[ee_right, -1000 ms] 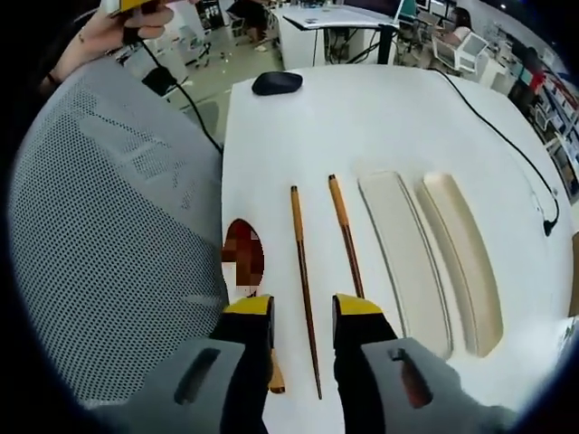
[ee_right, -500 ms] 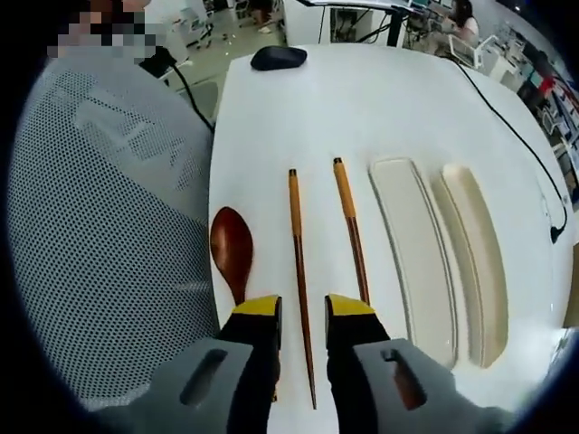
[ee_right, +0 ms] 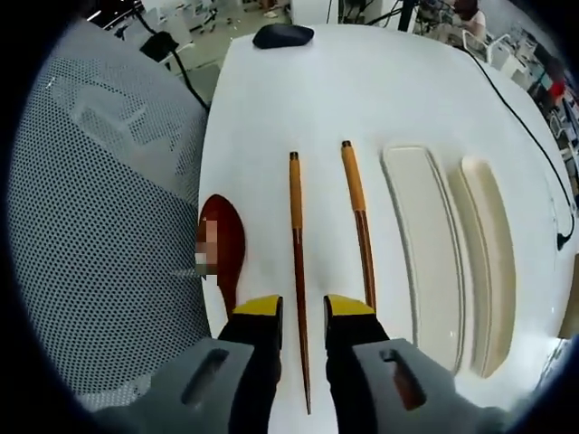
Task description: Arrange the utensils inside the cutlery case until each visible utensil rests in its matching compartment.
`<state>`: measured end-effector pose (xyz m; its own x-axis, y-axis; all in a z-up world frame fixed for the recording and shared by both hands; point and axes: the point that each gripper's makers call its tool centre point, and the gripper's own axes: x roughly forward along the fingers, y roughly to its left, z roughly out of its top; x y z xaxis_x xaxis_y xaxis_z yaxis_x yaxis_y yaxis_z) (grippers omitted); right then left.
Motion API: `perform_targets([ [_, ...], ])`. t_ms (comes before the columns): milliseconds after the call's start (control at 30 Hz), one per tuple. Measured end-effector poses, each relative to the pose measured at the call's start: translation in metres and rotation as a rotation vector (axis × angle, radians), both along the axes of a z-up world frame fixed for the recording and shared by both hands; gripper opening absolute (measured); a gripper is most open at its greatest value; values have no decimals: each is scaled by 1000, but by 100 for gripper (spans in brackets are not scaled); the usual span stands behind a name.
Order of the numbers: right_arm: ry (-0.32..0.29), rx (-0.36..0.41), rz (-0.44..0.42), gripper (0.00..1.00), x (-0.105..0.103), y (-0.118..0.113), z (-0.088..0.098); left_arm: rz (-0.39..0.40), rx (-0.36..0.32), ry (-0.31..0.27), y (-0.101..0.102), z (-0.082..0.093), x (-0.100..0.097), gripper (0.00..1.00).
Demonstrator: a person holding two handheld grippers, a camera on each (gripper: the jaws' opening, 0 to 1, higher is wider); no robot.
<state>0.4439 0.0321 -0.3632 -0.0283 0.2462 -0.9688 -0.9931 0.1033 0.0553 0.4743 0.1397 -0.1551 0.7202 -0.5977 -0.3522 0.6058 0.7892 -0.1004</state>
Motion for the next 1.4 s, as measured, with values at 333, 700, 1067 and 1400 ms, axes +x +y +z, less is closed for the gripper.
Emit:
perform_targets([
  [333, -34, -40, 60, 15, 0, 1, -1, 2, 5, -1, 0, 0, 0, 68],
  [700, -42, -88, 104, 15, 1, 0, -2, 13, 9, -4, 3, 0, 0, 67],
  [1067, -45, -73, 101, 13, 3, -1, -2, 16, 9, -4, 3, 0, 1, 67],
  [1400, -54, -75, 88, 9, 2, 4, -1, 19, 12, -11, 4, 1, 1, 67],
])
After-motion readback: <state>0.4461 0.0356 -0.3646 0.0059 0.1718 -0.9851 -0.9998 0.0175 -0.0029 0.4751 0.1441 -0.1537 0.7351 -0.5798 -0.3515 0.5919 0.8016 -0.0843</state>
